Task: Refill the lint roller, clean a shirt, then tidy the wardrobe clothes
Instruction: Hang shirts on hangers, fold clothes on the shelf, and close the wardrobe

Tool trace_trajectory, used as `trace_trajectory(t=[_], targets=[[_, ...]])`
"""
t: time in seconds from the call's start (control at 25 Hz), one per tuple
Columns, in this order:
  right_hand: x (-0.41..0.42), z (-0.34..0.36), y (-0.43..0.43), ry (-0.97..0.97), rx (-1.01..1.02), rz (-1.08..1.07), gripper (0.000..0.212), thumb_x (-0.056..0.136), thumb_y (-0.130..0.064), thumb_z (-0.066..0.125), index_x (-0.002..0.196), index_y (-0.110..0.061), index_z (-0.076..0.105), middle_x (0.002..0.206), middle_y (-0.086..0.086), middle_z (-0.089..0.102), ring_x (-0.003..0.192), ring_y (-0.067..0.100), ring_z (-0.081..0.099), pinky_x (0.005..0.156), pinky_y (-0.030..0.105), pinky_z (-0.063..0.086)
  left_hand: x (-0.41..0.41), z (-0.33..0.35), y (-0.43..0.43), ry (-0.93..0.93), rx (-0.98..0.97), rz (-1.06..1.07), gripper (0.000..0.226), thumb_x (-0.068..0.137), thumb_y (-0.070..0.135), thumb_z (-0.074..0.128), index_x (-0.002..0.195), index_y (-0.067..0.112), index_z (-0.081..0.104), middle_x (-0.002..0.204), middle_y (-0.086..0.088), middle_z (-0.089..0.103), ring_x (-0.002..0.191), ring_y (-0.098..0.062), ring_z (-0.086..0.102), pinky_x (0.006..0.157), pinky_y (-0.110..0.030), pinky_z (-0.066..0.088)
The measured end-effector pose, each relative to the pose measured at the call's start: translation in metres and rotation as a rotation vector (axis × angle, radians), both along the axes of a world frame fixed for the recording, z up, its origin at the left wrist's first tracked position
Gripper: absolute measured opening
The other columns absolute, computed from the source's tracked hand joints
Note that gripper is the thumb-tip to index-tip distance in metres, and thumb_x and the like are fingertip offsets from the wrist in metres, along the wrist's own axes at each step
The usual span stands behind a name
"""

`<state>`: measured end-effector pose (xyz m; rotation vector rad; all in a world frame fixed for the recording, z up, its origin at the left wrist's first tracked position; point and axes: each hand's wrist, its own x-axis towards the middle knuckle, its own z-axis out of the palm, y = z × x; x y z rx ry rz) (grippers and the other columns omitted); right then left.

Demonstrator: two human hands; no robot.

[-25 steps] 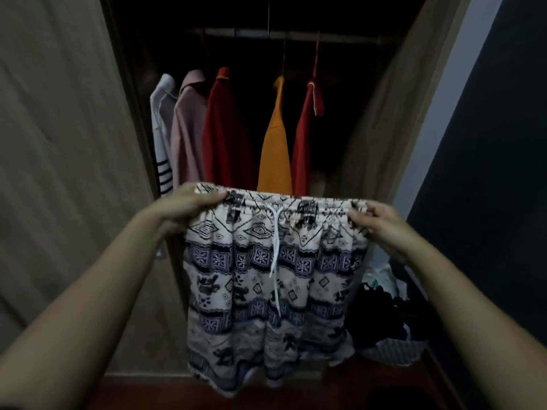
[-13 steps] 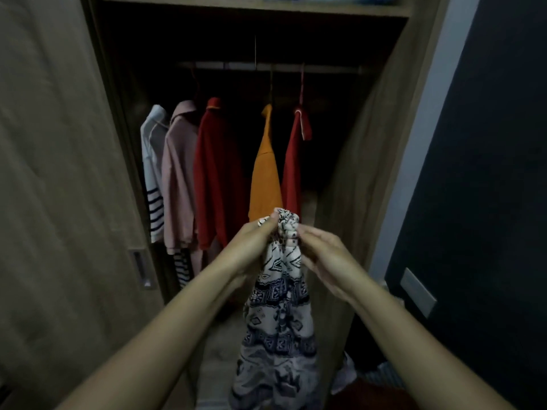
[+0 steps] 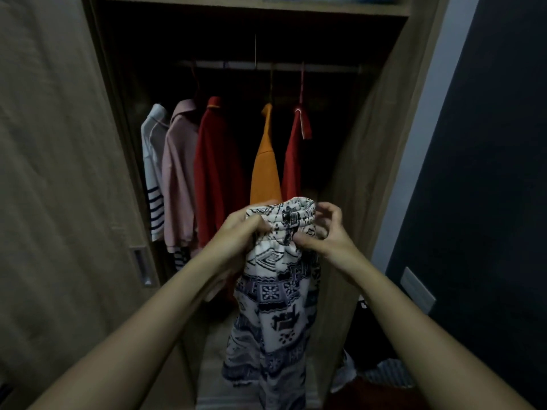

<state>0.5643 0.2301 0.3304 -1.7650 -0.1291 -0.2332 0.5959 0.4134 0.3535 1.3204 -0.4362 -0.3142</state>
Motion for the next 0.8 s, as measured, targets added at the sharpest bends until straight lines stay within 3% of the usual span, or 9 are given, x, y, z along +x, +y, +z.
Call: trace_trajectory(t=[0.08,0.16,0.24,0.32,0.36,0.44,0.52,0.64,0.8], targets=[[0.003,0.002,0.000,0.029,0.026,0.056,0.101,0.054,-0.032,0.081,0.139,-0.025,0.027,0.133,0.006,0.053,0.119,0.019,0.055,0.104,0.039,0.044,0.003,0.009,0.010,-0.105,0.052,0.012,0.056,0.057,0.011,0.052,0.111,0.024,0.061,0.083,-0.017,0.054,0.072,-0.027,0.049,0.065,-0.034,0.041],[0.006,0.007,0.001,-0.048,-0.038,0.037,0.085,0.050,-0.034,0.085,0.125,-0.023,0.046,0.120,0.002,0.064,0.111,0.016,0.062,0.101,0.039,0.046,0.008,0.018,0.021,-0.306,0.212,0.005,0.057,0.060,0.018,0.050,0.116,0.030,0.055,0.073,-0.013,0.049,0.059,-0.024,0.044,0.055,-0.032,0.036],[0.006,0.012,0.005,-0.159,-0.063,-0.079,0.059,0.056,-0.029,0.086,0.106,-0.030,0.055,0.109,-0.002,0.068,0.102,0.012,0.065,0.094,0.036,0.050,0.008,0.031,0.025,-0.590,0.451,0.017,0.057,0.066,0.031,0.054,0.124,0.030,0.051,0.091,-0.013,0.063,0.073,-0.027,0.058,0.064,-0.039,0.049],[0.006,0.014,0.006,-0.253,-0.088,-0.182,0.045,0.063,-0.027,0.085,0.098,-0.033,0.057,0.104,-0.006,0.069,0.097,0.007,0.066,0.088,0.028,0.051,0.006,0.041,0.022,-0.848,0.675,0.055,0.062,0.075,0.038,0.067,0.133,0.027,0.048,0.113,-0.002,0.066,0.094,-0.007,0.063,0.082,-0.020,0.052],[0.005,0.016,0.003,-0.273,-0.098,-0.195,0.044,0.064,-0.028,0.084,0.097,-0.033,0.057,0.103,-0.007,0.070,0.096,0.005,0.066,0.086,0.025,0.051,0.006,0.047,0.021,-0.944,0.748,0.060,0.066,0.077,0.037,0.072,0.136,0.022,0.046,0.119,0.001,0.065,0.099,0.002,0.060,0.083,-0.007,0.045],[0.005,0.015,-0.007,-0.233,-0.152,-0.142,0.049,0.061,-0.029,0.086,0.100,-0.034,0.056,0.104,-0.008,0.069,0.098,0.004,0.065,0.089,0.025,0.051,0.010,0.060,0.020,-1.047,0.898,-0.011,0.060,0.081,0.032,0.071,0.135,0.016,0.049,0.114,0.002,0.067,0.089,0.013,0.056,0.073,0.001,0.039],[0.003,0.010,-0.015,-0.144,-0.236,-0.074,0.051,0.058,-0.030,0.086,0.099,-0.036,0.056,0.105,-0.009,0.069,0.100,0.004,0.065,0.094,0.031,0.051,0.014,0.070,0.018,-1.095,1.177,-0.115,0.041,0.083,0.029,0.067,0.122,0.017,0.058,0.090,0.004,0.066,0.070,0.005,0.056,0.059,-0.009,0.039],[0.001,0.001,-0.014,-0.148,-0.251,-0.083,0.046,0.061,-0.019,0.086,0.092,-0.036,0.056,0.100,-0.010,0.069,0.097,0.006,0.066,0.095,0.033,0.051,0.008,0.066,-0.004,-1.174,1.548,-0.034,0.026,0.080,0.035,0.060,0.096,0.017,0.049,0.075,0.001,0.048,0.071,-0.021,0.052,0.060,-0.031,0.043],[-0.006,-0.003,-0.021,-0.218,-0.164,-0.162,0.050,0.062,-0.012,0.085,0.094,-0.036,0.055,0.098,-0.015,0.066,0.095,0.002,0.064,0.091,0.024,0.050,0.005,0.050,-0.027,-1.165,1.301,0.024,0.031,0.075,0.035,0.041,0.094,0.012,0.047,0.076,-0.004,0.053,0.079,-0.034,0.058,0.063,-0.034,0.042]])
